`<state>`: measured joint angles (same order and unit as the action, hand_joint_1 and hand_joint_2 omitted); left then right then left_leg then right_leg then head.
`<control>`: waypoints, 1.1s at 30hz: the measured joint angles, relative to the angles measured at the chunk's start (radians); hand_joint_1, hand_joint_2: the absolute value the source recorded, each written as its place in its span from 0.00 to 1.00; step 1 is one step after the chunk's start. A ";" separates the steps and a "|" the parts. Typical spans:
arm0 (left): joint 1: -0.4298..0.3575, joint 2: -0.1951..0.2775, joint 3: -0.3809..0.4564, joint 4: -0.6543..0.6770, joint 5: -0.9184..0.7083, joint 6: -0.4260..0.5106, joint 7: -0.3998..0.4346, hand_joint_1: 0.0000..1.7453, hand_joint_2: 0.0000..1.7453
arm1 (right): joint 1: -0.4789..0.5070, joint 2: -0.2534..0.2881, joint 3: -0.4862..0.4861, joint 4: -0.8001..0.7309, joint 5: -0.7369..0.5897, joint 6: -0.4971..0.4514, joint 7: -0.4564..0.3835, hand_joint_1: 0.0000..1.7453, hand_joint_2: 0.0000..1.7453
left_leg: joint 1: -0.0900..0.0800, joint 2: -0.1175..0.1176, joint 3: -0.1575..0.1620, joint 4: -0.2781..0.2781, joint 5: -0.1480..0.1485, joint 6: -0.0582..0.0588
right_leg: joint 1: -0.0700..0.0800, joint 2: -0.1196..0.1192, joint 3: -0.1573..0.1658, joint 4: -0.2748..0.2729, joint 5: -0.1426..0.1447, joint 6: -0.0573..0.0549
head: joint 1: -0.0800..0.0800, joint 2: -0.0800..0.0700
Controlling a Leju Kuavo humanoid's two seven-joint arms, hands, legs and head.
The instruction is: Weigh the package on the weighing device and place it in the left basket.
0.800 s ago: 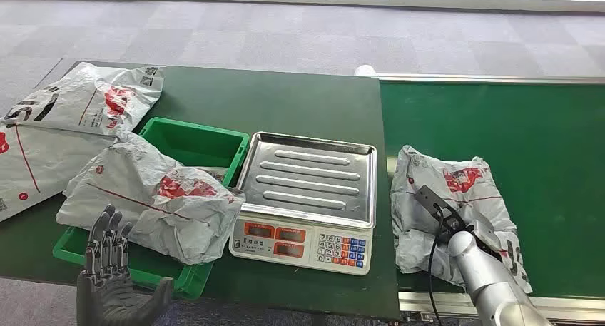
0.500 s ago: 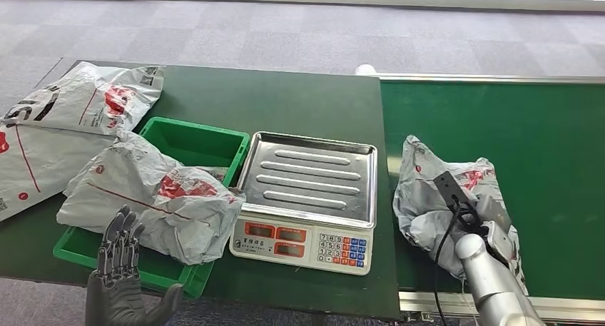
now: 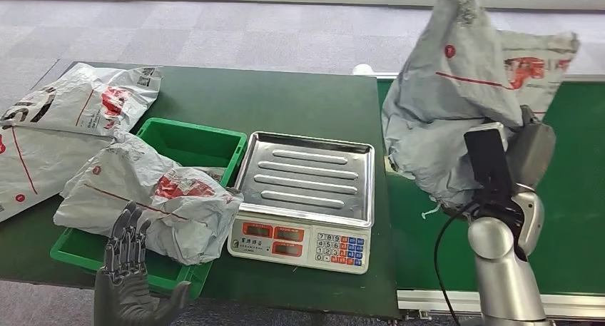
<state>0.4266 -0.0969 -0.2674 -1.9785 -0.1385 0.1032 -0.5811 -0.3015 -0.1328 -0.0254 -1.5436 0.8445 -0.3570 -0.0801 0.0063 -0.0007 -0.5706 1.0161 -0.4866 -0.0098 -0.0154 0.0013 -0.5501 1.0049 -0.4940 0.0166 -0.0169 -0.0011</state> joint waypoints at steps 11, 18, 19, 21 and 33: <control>-0.084 0.016 0.000 0.056 0.038 -0.020 -0.006 0.00 1.00 | -0.316 0.115 0.332 0.242 -0.037 0.361 0.122 1.00 1.00 | 0.001 0.001 0.000 0.000 0.008 -0.002 | 0.002 0.002 -0.006 0.002 0.006 -0.003 | 0.000 0.000; -0.136 0.038 -0.007 0.087 0.052 -0.020 0.004 0.00 1.00 | -0.461 0.292 0.526 0.723 -0.047 0.435 0.117 0.00 1.00 | 0.004 -0.004 0.003 0.000 0.011 -0.005 | 0.006 -0.003 -0.007 0.002 0.007 -0.005 | 0.000 0.000; -0.138 0.039 -0.008 0.091 0.053 -0.019 0.005 0.00 1.00 | -0.465 0.310 0.549 0.774 -0.034 0.439 0.120 0.00 1.00 | 0.004 -0.004 0.002 0.000 0.011 -0.005 | 0.006 -0.003 -0.007 0.002 0.007 -0.005 | 0.000 0.000; -0.141 0.042 -0.008 0.098 0.055 -0.018 0.005 0.00 1.00 | -0.470 0.336 0.596 0.860 -0.014 0.450 0.125 0.00 1.00 | 0.004 -0.004 0.002 0.000 0.011 -0.005 | 0.006 -0.003 -0.008 0.002 0.007 -0.005 | 0.000 0.000; -0.137 0.039 0.004 0.101 0.006 -0.021 0.005 0.00 1.00 | -0.484 0.352 0.629 0.936 -0.110 0.321 0.056 0.00 1.00 | 0.003 -0.004 0.001 0.000 0.011 -0.005 | 0.004 -0.003 -0.009 0.002 0.008 -0.005 | 0.000 0.000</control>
<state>0.2891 -0.0582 -0.2629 -1.8775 -0.1327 0.0825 -0.5763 -0.7858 0.2192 0.6040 -0.6071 0.7348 -0.0363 -0.0242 0.0098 -0.0042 -0.5697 1.0163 -0.4758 -0.0149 -0.0111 -0.0013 -0.5592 1.0069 -0.4862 0.0112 -0.0168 -0.0011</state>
